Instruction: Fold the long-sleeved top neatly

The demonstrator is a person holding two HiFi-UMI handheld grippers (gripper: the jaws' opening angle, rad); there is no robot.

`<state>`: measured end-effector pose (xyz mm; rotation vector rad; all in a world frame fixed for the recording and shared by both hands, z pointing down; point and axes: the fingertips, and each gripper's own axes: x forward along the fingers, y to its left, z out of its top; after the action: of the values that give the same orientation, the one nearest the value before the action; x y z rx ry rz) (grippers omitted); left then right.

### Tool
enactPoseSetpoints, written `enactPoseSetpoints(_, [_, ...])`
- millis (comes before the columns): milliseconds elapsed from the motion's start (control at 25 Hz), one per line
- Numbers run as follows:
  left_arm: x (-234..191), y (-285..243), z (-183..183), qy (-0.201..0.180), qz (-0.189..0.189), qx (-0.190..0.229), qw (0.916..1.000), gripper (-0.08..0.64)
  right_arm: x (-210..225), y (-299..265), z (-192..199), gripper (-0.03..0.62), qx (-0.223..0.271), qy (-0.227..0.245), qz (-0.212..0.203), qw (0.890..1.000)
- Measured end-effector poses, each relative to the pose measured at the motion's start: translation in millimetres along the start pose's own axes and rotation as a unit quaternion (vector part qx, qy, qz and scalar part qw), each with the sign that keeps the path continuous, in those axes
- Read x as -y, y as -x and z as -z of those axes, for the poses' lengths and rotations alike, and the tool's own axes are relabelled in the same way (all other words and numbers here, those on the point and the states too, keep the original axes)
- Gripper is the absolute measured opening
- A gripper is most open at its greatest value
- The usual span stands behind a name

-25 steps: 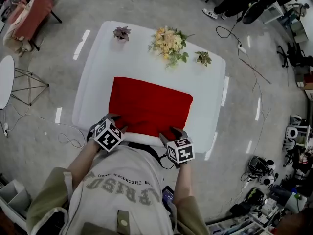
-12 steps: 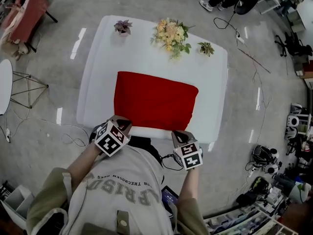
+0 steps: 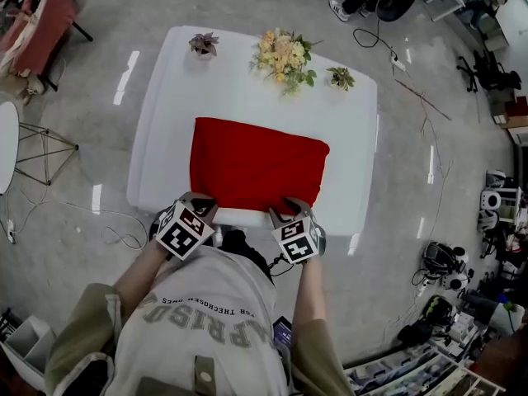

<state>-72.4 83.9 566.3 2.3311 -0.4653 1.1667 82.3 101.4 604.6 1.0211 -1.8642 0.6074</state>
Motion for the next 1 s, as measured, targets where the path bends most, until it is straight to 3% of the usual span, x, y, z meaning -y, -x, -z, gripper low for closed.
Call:
enactPoseSetpoints(80, [3.2,2.0,-0.1,0.006,-0.016,0.006,0.9998,0.012,3.3,-7.1,8.2,0.126,-0.025,0.052,0.007,0.998])
enactPoseSetpoints(160, [8.7,6.3,-0.1,0.003,-0.034,0.011,0.9994,0.012,5.1,3.8,11.0,0.008,-0.018,0.084,0.011,0.996])
enactPoseSetpoints(360, [19.9,4.4,24.7,0.020,-0.062,-0.001,0.9979,0.012,1.8,46.9,17.5,0.008,0.024,0.092,-0.011,0.995])
enactPoseSetpoints(560, [14.8,-2.5,24.0,0.015,-0.110,-0.004,0.9938,0.012,-9.1,21.7,39.5,0.008,-0.011,0.146,-0.042,0.988])
enactPoseSetpoints(680, [-5.3,-5.9,11.9,-0.003,-0.161,-0.003,0.9869,0.017,-7.6,5.3,53.9,0.013,-0.035,0.154,-0.044,0.987])
enactPoseSetpoints(720, [-17.5,-7.3,10.5,0.006,-0.177,-0.005,0.9842,0.027,-7.4,8.4,54.4,0.067,-0.034,0.145,-0.053,0.987])
enactPoseSetpoints(800, [-43.0,-10.3,7.9,0.064,-0.181,0.003,0.9814,0.149,-1.8,23.5,45.9,0.188,-0.009,0.099,-0.068,0.993])
enactPoseSetpoints(920, [-65.5,-23.4,2.7,0.161,-0.133,0.016,0.9778,0.160,20.4,36.1,35.4,0.193,0.019,0.074,-0.046,0.996])
enactPoseSetpoints(1000, [-67.7,-36.3,2.2,0.179,-0.110,0.005,0.9777,0.154,23.5,28.9,39.2,0.193,0.004,0.101,-0.041,0.994])
